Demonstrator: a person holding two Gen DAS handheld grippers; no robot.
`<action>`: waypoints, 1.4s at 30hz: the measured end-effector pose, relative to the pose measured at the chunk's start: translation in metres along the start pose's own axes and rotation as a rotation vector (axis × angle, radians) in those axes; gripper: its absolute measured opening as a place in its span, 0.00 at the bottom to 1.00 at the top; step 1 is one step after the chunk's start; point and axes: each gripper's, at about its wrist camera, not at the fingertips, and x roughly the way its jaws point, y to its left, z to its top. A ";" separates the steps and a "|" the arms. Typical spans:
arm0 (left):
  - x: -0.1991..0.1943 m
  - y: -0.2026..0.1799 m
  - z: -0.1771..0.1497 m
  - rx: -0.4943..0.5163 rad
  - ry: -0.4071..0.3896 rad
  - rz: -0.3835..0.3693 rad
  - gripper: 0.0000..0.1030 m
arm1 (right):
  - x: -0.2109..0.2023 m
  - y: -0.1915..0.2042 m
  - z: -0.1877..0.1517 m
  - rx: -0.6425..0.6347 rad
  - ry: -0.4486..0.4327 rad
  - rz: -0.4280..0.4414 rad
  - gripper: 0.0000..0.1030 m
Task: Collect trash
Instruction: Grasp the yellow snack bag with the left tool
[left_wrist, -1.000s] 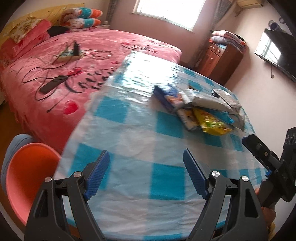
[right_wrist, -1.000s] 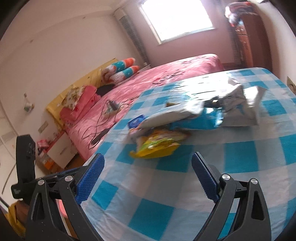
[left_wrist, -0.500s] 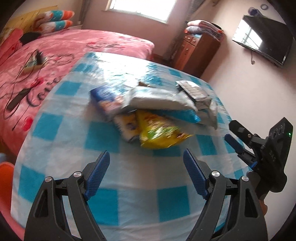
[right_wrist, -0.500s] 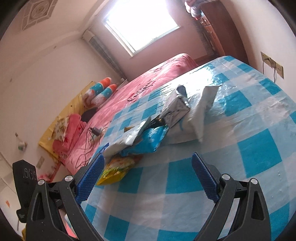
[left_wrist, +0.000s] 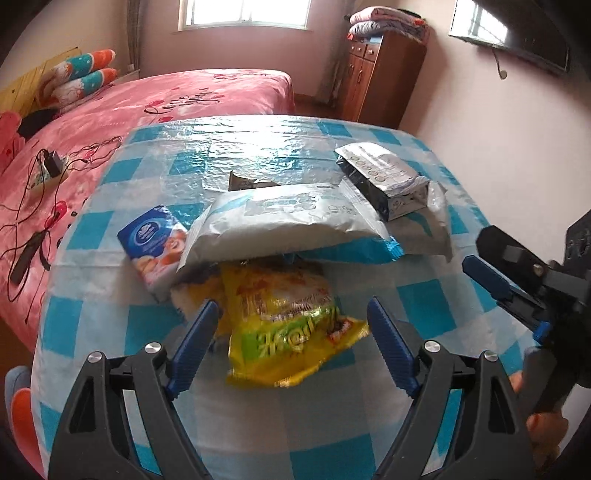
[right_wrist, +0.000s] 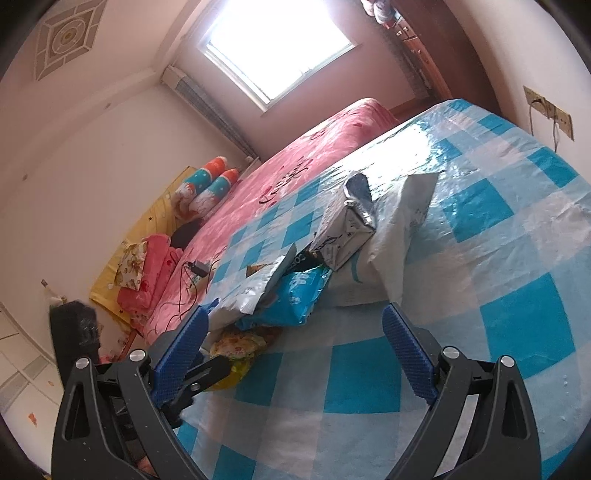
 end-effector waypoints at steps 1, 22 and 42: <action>0.003 -0.001 0.001 0.007 0.004 0.010 0.81 | 0.002 0.002 0.000 -0.007 0.005 0.007 0.91; 0.022 0.009 -0.005 -0.001 0.005 0.037 0.46 | 0.044 0.026 -0.007 -0.087 0.094 0.044 0.91; -0.035 0.083 -0.043 -0.116 -0.018 -0.017 0.42 | 0.060 0.091 0.001 -0.316 0.095 -0.087 0.91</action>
